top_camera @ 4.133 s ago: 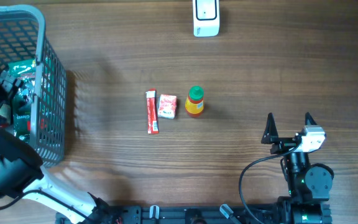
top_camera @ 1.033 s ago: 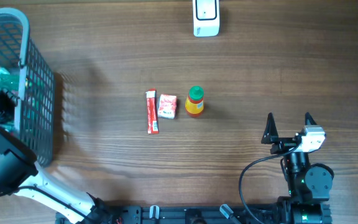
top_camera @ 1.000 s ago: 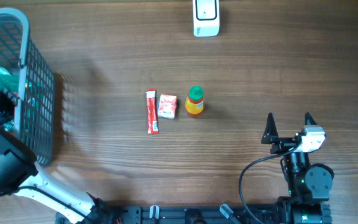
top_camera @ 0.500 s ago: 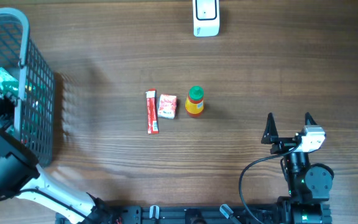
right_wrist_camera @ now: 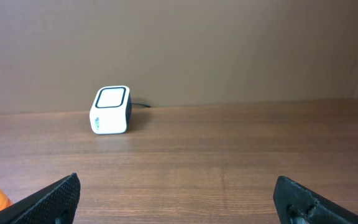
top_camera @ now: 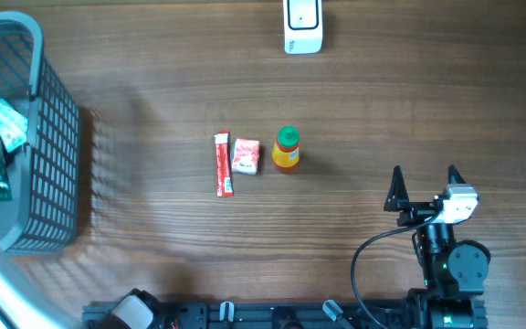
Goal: Scan the item barcode
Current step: 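Reach into the basket and grasp the green 3M glove bag, then lay the green glove bag on the table below the packets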
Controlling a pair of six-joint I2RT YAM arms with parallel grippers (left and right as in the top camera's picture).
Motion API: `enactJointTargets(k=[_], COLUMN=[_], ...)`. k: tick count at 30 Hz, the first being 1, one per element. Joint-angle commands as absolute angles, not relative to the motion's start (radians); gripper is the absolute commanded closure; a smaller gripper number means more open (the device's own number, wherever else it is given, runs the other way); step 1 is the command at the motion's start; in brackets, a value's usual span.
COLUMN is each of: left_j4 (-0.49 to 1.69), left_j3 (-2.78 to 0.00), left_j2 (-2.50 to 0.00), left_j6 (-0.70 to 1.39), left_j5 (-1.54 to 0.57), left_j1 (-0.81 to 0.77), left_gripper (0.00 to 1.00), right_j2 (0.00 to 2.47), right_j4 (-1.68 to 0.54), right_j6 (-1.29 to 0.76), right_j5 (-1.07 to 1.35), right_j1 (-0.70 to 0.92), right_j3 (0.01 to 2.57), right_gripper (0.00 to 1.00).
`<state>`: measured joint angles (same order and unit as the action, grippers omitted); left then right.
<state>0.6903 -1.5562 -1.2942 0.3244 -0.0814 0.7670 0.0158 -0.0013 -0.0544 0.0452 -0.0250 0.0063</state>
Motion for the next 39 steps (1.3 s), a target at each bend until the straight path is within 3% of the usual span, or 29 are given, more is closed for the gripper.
enactJointTargets(k=[1,7,15,21,27,34,39], left_j4=[0.652,0.659,0.775,0.830,0.918,1.095,1.173], left_j3=[-1.560,-1.560,-1.557,-1.557,-1.557,-1.557,-1.556], left_j2=[-1.159,-1.070,-1.158,-1.304,-1.481,-1.658,-1.786], left_j6=[0.638,0.756,0.659,0.658,0.680,1.046,1.188], left_j5=[-0.233,-0.475,-0.480,-0.366,-0.125,0.226,0.282], left_j1=[0.768,0.680,0.384,0.186,-0.006,-0.120,-0.146], left_gripper=[0.96,0.96,0.96,0.96,0.96,0.96,0.96], right_j2=[0.014,0.014,0.014,0.014,0.014,0.014,0.014], right_j4=[0.001,0.001,0.001,0.001,0.001,0.001,0.001], right_j6=[-0.046,-0.045,-0.046,-0.046,-0.046,-0.046,-0.046], right_j5=[0.058,0.058,0.058,0.058,0.058,0.058,0.058], right_j1=[-0.020,-0.020,-0.020,-0.020,-0.020,-0.020,-0.020], right_j3=[0.005,0.006,0.005,0.005,0.006,0.006,0.006], right_gripper=[0.00,0.00,0.00,0.00,0.00,0.00,0.01])
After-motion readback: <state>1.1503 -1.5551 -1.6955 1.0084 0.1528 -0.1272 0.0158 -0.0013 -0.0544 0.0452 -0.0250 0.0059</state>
